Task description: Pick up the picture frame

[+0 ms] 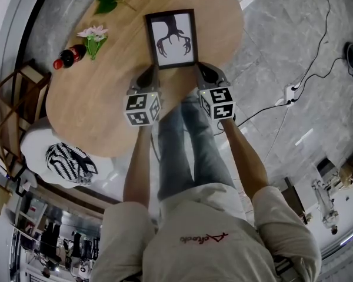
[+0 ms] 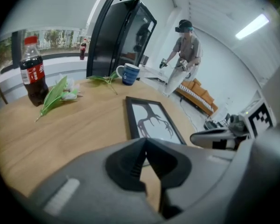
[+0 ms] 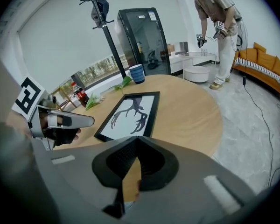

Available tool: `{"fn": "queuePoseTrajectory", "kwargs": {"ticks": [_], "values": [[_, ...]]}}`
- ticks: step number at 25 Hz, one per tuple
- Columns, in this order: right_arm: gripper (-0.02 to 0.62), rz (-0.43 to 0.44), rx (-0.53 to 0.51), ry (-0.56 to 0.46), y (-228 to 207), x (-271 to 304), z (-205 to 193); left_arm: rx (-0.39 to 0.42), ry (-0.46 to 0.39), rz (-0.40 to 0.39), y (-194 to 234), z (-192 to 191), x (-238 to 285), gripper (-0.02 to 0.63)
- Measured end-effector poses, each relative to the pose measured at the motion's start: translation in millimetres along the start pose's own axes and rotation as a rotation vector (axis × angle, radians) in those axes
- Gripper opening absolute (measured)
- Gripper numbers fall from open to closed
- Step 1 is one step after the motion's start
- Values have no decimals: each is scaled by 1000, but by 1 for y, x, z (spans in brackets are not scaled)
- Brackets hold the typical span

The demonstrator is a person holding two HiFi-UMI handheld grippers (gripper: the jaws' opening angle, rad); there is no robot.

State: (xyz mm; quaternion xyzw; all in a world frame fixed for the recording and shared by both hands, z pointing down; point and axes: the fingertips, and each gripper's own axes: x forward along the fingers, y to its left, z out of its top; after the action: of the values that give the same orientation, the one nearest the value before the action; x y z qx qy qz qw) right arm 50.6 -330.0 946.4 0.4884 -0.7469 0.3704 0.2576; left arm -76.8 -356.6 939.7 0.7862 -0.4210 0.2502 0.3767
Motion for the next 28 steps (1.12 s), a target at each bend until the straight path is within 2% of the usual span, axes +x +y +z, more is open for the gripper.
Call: {"fn": "queuePoseTrajectory", "kwargs": {"ticks": [12, 16, 21, 28], "values": [[21, -20, -15, -40, -21, 33, 44, 19, -19, 33, 13, 38, 31, 3], [74, -31, -2, -57, -27, 36, 54, 22, -24, 39, 14, 46, 37, 45], [153, -39, 3, -34, -30, 47, 55, 36, -15, 60, 21, 50, 46, 139], [169, -41, 12, 0, -31, 57, 53, 34, 10, 78, 27, 46, 56, 158]]}}
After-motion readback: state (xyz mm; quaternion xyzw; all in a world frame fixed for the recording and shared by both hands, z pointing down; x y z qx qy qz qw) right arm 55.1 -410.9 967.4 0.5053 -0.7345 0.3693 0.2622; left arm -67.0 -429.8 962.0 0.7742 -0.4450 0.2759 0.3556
